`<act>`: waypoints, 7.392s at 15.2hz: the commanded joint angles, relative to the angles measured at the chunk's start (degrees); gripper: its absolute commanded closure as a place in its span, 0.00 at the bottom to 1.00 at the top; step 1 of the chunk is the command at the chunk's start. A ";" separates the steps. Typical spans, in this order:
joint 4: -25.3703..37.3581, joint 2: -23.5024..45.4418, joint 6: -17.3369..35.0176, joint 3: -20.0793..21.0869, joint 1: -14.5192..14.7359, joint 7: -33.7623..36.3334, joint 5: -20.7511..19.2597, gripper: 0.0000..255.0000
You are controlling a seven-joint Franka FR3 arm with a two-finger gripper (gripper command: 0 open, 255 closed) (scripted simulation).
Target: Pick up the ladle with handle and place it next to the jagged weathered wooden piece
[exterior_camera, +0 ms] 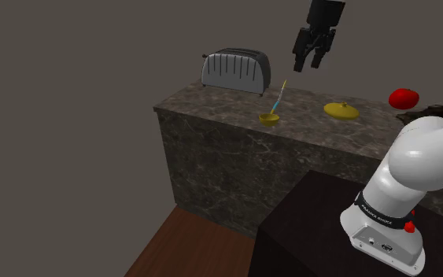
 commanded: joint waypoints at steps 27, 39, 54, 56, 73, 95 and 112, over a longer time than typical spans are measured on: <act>-1.20 39.96 41.56 0.92 -17.99 42.92 -1.43 0.00; -2.59 45.60 48.58 0.66 -18.35 44.43 -1.51 0.00; -2.59 45.60 48.58 0.66 -18.35 44.43 -1.51 1.00; -2.09 44.55 47.02 0.65 -18.36 44.48 -1.53 1.00; 4.34 37.69 33.74 0.56 -18.44 44.84 -1.71 1.00; 8.09 28.10 20.26 -2.12 -20.23 41.05 -2.17 1.00; -7.34 7.58 15.14 -16.55 -29.78 21.97 -10.27 1.00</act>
